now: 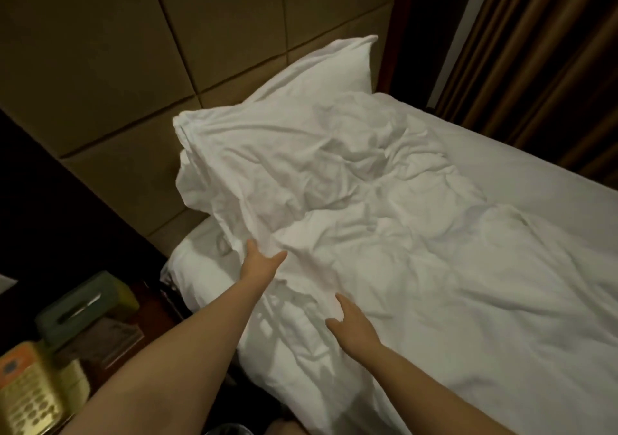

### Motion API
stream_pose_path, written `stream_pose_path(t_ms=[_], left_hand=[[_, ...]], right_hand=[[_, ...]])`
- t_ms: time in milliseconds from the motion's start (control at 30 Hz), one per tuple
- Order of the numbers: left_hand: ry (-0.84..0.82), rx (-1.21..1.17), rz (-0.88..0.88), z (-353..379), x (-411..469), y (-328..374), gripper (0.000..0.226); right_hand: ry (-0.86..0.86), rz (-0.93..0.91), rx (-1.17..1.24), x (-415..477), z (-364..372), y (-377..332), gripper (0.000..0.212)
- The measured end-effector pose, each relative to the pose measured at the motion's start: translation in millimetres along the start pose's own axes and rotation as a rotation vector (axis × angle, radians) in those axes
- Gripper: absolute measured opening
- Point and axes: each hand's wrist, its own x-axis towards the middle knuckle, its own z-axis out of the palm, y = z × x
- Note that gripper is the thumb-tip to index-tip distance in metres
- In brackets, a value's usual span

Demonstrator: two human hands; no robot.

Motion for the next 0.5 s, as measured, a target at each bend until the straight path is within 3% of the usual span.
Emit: stream_pose_path(t_ms=[100, 200, 300, 433, 500], left_hand=[[-0.037, -0.013, -0.139, 29.9, -16.2, -28.3, 0.086], [-0.069, -0.051, -0.261, 51.8, -17.7, -47.3, 0.084], [-0.124, -0.115, -0.35, 68.9, -2.9, -62.3, 0.08], [-0.104, -0.232, -0.356, 86.9, 17.1, -71.5, 0.059], [-0.031, -0.23, -0.36, 82.5, 18.5, -64.1, 0.048]], right_hand=[[-0.051, 0.134, 0.014, -17.4, 12.3, 58.3, 0.058], [-0.087, 0.309, 0.057, -28.8, 24.3, 105.4, 0.018], [-0.079, 0.517, 0.266, -36.2, 33.6, 129.5, 0.031], [-0.014, 0.83, 0.883, -42.0, 48.1, 147.8, 0.039], [0.018, 0.885, 1.174, -43.0, 58.4, 152.4, 0.058]])
